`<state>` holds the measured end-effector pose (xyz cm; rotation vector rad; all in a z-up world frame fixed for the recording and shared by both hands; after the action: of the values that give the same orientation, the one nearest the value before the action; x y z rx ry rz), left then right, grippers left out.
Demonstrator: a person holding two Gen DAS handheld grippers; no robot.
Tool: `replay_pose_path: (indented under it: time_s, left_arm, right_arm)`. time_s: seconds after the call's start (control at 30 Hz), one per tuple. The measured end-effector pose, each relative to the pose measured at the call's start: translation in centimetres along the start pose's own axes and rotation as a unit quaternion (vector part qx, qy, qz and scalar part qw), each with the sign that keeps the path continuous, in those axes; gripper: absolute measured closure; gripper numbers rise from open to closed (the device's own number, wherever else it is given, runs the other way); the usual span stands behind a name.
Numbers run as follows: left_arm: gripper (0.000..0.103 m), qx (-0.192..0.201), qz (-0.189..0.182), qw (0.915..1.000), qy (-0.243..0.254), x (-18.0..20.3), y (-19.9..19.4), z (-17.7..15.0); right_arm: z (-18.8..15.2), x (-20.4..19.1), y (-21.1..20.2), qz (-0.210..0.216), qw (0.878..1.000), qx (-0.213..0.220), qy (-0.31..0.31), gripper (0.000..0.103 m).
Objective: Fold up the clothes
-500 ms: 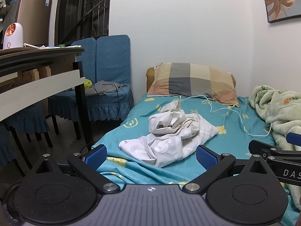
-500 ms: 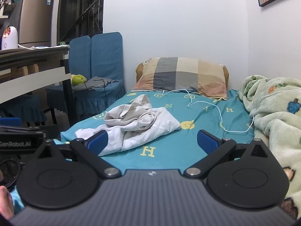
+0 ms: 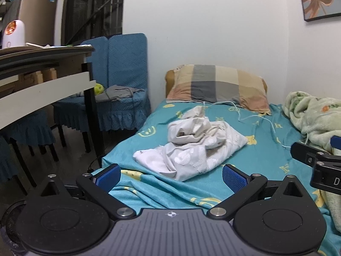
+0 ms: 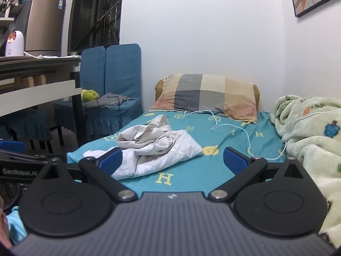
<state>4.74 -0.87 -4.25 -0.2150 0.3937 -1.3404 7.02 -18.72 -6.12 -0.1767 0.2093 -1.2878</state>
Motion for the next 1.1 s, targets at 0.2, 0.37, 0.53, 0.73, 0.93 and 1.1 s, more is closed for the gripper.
replay_pose_path:
  time_s: [0.2,0.37,0.53,0.73,0.93,1.1]
  left_arm:
    - [0.001,0.004,-0.002,1.0,0.007,0.4,0.0,-0.6]
    - [0.001,0.015,-0.002,0.9999,0.005,0.2,-1.1,-0.2]
    - [0.001,0.017,-0.005,0.9998,-0.005,0.1,-1.7,0.5]
    - [0.0,0.021,-0.003,0.9998,0.003,0.6,-1.9,0.6]
    - [0.0,0.017,-0.008,0.9998,0.003,0.8,-1.6,0.9]
    - [0.0,0.011,-0.012,0.9999,0.002,0.8,-1.3,1.2]
  right_arm:
    - [0.1,-0.3,-0.9,0.004,1.0,0.011,-0.021,0.004]
    - [-0.1,-0.3,-1.2,0.003,1.0,0.007,-0.015,0.024]
    - [-0.5,0.6,-1.2,-0.005,1.0,-0.008,-0.007,0.054]
    - [-0.9,1.7,-1.3,-0.02,1.0,-0.014,0.001,0.097]
    - [-0.7,2.1,-1.4,-0.013,1.0,-0.011,0.005,0.098]
    - [-0.6,2.3,-1.3,-0.003,1.0,-0.01,0.016,0.098]
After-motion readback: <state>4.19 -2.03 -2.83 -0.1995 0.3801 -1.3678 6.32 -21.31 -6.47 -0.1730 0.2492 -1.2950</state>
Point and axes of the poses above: each gripper's, at about its wrist camera, not at the fingertips, and y roughly the way its jaws point, x to its right, z to its top, the point moved 5 cm from there along y, roughly the way its jaws point, and after that the axes turned 13 degrees about z, right-handed, at the moved point
